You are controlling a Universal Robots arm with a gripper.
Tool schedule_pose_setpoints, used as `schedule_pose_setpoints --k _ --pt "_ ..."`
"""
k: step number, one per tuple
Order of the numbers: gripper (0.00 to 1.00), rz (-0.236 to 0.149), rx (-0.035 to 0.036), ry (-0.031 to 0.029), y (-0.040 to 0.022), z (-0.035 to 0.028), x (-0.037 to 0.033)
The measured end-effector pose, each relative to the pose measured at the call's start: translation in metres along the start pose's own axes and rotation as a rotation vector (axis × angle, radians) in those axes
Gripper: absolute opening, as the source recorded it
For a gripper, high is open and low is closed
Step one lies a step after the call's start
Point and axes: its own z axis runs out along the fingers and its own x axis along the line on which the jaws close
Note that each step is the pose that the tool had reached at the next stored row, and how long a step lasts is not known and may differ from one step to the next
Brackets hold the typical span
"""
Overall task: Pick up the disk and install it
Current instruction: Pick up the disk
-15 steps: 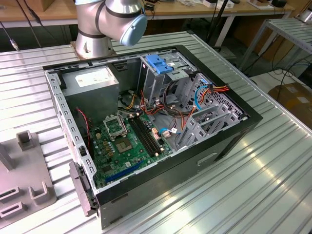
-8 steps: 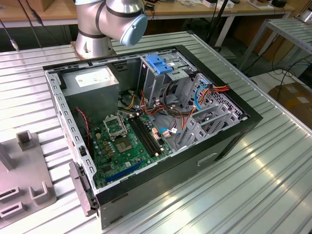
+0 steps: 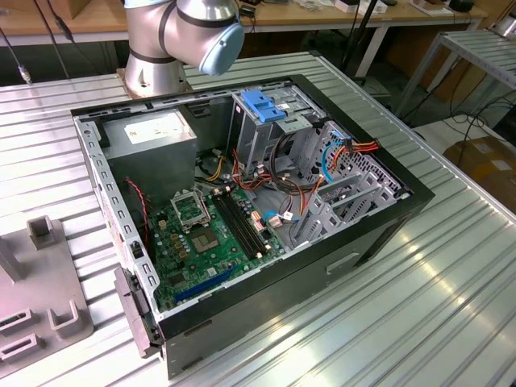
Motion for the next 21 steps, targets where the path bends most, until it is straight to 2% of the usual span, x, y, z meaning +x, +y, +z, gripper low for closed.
schedule_pose_setpoints --k 21 --pt "0.37 0.0 0.0 0.0 -0.0309 -0.0004 -0.0001"
